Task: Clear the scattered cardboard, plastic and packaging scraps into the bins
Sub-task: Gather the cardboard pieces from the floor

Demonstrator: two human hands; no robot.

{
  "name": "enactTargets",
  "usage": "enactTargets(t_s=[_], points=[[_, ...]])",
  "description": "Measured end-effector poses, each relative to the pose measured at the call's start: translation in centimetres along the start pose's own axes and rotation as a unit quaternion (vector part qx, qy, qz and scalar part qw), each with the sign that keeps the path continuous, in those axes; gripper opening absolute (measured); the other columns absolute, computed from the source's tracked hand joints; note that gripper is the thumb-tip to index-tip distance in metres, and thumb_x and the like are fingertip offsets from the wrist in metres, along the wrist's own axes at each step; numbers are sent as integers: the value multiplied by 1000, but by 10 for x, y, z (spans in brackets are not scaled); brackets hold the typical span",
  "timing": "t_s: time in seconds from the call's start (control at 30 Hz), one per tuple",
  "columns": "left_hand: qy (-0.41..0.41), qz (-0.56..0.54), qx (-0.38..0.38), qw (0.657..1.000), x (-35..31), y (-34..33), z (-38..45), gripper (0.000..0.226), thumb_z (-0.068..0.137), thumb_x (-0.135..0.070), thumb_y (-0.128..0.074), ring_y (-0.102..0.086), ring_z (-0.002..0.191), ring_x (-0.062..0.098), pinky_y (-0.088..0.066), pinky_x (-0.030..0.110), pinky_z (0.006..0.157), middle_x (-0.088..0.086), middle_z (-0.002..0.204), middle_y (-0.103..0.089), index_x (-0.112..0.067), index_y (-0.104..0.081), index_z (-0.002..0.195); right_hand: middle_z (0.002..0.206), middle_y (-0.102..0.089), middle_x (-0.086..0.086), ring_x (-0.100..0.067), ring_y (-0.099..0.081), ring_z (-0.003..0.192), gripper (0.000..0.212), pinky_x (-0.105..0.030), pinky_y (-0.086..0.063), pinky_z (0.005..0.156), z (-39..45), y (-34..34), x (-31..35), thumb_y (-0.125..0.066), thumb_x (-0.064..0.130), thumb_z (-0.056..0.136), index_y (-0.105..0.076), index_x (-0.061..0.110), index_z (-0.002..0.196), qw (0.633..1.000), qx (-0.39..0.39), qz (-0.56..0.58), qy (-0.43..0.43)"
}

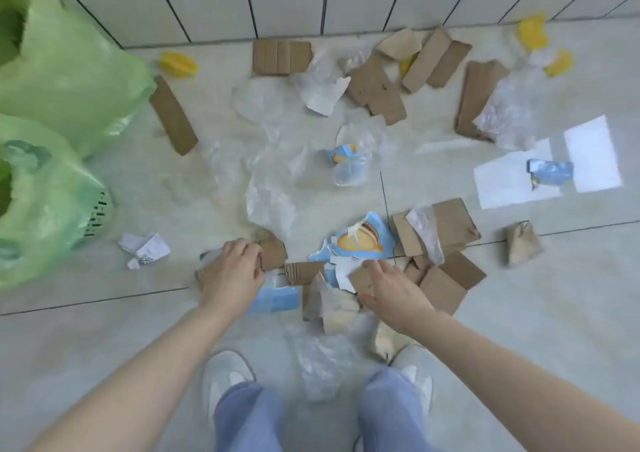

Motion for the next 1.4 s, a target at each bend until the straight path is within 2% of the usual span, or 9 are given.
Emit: enactTargets(t_s=[0.27,0.53,0.73,0.9,1.03,1.17,1.23,1.33,1.4], points=[[-52,-5,-44,998,29,-69,22,61,68,-17,-77,-50,115,25,-46,40,93,4,124,-56,-12,-57,126,125,-38,-9,-30,-42,117,83,-36,-42,93,54,-48,-34,-62,55,79,-25,8,136,983,-86,19,-159],[-43,-62,-52,996,29,-70,35,72,71,-24,-75,-43,112,20,-40,33,97,-4,124,-51,-20,-45,136,118,-35,-9,-30,-54,104,90,-33,-42,85,58,-56,-40,-69,36,81,-9,16,146,976,-140,122,-115],[-23,-125,-91,988,32,-50,20,68,73,-16,-75,-47,117,18,-41,31,97,-5,124,-48,-22,-46,135,120,-39,-12,-31,-46,113,85,-29,-36,83,46,-54,-41,-62,27,86,-6,18,150,960,-164,208,-95],[1,-160,-147,976,38,-33,1,68,71,-16,-78,-52,110,15,-44,29,89,-6,124,-47,-23,-48,132,114,-35,-10,-26,-45,87,76,-30,-35,76,31,-42,-39,-60,17,85,-15,18,147,940,-203,266,-66],[50,-226,-165,959,44,-26,-11,85,67,-19,-83,-46,103,5,-37,23,86,-7,119,-47,-27,-40,140,128,-33,-12,-20,-39,101,74,-28,-32,80,20,-29,-45,-63,17,84,-21,20,145,900,-265,342,-52],[82,-269,-106,954,35,-34,-20,98,68,-17,-84,-49,96,7,-35,19,84,-7,109,-55,-22,-29,148,137,-39,-4,-14,-42,115,73,-28,-37,91,7,-16,-50,-67,20,84,-25,19,144,873,-315,372,-26],[78,-268,-78,957,30,-39,-24,99,70,-13,-83,-49,93,8,-33,16,81,-8,103,-54,-18,-25,150,121,-51,-1,-20,-50,112,73,-32,-43,89,5,-18,-50,-70,20,83,-28,21,142,871,-310,381,-29],[58,-246,-35,967,31,-43,-28,110,69,-15,-83,-50,99,11,-33,16,83,-8,108,-50,-19,-12,153,80,-52,5,-15,-53,80,69,-25,-39,63,8,-27,-43,-73,19,79,-34,25,135,891,-282,356,-24],[53,-223,10,973,34,-50,-26,117,71,-17,-81,-52,98,11,-36,19,83,-8,111,-53,-23,2,154,78,-58,3,-13,-55,78,68,-24,-41,61,14,-35,-41,-74,20,78,-34,27,133,896,-261,359,-29]])
Point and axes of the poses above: each hand's wrist, its own z-axis towards the middle knuckle, its own y-axis out of the back of the hand, x = y × z, the point moved 8 cm from there along z, towards the middle knuckle
